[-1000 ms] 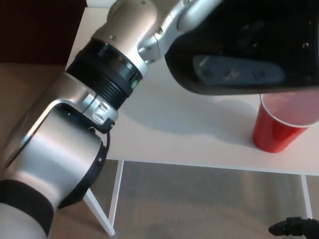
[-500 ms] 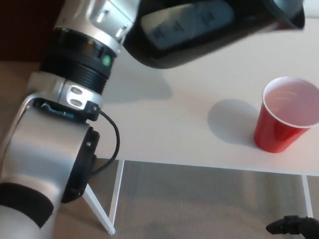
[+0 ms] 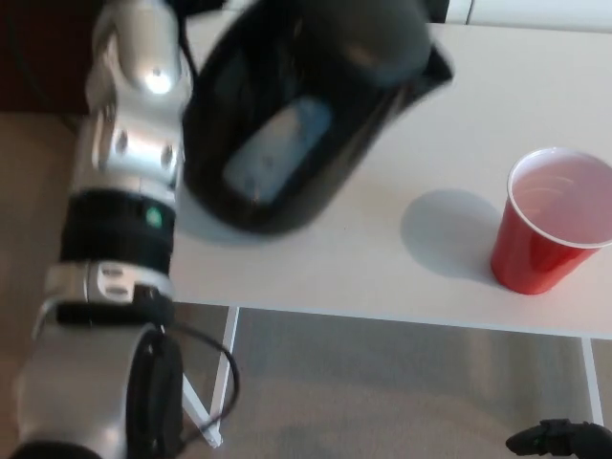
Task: The robot walk towards a table in front and uses its left hand to pick up the pot from the base and pour water to the cup on the right hand side
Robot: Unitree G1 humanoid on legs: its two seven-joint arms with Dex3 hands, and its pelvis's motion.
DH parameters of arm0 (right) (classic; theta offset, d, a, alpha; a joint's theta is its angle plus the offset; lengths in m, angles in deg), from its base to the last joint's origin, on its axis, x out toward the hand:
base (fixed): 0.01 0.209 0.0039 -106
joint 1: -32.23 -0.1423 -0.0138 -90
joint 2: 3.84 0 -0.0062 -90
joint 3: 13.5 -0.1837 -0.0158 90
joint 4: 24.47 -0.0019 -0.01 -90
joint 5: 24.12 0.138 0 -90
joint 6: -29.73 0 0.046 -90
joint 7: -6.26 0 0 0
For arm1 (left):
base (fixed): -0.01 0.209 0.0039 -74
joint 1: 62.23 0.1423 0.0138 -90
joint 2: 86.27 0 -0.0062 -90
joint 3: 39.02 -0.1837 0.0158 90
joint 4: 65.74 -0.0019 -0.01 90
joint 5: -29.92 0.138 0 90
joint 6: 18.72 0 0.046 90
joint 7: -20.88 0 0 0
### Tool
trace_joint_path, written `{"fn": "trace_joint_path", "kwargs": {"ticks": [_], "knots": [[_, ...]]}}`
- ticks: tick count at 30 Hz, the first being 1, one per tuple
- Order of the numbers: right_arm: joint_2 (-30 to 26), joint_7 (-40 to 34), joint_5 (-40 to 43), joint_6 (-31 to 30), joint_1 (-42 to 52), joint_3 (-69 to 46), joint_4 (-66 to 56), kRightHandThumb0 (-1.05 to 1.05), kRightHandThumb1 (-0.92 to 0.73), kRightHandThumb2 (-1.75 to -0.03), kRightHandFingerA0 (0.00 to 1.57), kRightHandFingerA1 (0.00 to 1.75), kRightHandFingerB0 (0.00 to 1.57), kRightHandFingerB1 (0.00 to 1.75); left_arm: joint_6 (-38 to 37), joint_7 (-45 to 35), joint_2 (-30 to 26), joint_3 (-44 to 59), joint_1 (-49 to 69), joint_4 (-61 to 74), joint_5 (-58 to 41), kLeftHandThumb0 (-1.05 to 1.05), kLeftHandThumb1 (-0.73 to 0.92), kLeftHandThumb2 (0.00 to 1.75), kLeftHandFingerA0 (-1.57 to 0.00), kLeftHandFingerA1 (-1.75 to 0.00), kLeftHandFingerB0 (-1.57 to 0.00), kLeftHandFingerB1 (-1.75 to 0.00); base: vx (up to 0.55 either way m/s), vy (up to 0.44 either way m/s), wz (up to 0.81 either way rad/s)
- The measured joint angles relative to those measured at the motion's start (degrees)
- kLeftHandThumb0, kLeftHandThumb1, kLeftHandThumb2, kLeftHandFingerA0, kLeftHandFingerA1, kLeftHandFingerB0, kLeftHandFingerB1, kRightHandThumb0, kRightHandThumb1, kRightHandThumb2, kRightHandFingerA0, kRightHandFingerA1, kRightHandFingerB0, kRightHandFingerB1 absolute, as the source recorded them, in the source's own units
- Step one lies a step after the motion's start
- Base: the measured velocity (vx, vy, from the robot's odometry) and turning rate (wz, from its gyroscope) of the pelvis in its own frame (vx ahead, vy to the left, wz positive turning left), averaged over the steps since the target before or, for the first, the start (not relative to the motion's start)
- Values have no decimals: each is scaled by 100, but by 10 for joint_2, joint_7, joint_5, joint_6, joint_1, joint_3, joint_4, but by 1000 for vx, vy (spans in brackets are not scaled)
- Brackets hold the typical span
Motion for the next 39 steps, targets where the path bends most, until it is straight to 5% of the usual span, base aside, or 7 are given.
{"fn": "trace_joint_path", "kwargs": {"ticks": [3, 16, 19, 23, 24, 26, 39], "knots": [[-1, 2, 0, 0, 4, -1, -14, -35, -62, -58, 74, 61, 56, 48, 17, -3, 21, 2, 14, 2, -26, -15, 80, 65, -82, -131, -76, -106, 0, 0, 0], [-5, 11, 0, 0, 10, -6, -37, -38, -63, -58, 75, 61, 54, 47, 42, -1, 44, -38, 43, -4, -87, -22, 79, 66, -89, -144, -73, -88, 0, 0, 0], [-9, 14, 0, 0, 9, -5, -44, -38, -62, -57, 78, 63, 56, 47, 45, 0, 38, -46, 43, -4, -97, -24, 77, 62, -84, -107, -74, -64, 0, 0, 0], [-10, 16, 0, -3, 1, -4, -43, -38, -62, -57, 78, 63, 56, 47, 49, 6, 32, -57, 43, -4, -105, -24, 77, 62, -84, -107, -74, -64, 0, 0, 0], [-10, 16, 0, -3, -1, -4, -43, -38, -62, -57, 76, 61, 56, 47, 50, 7, 32, -59, 43, -4, -106, -51, 57, 62, -41, -47, -11, -27, 0, 0, 0], [-10, 16, -1, -3, -4, -4, -43, -38, -62, -57, 77, 62, 56, 47, 64, 1, 28, -67, 45, 8, -110, -57, 38, 74, -2, -24, -4, -21, 0, 0, 0], [-11, 16, -2, -4, -5, -4, -41, -37, -62, -58, 76, 59, 56, 47, 160, -122, -44, -137, 49, 80, -137, -65, 36, 80, 0, -2, 0, -2, 0, 0, 0]]}}
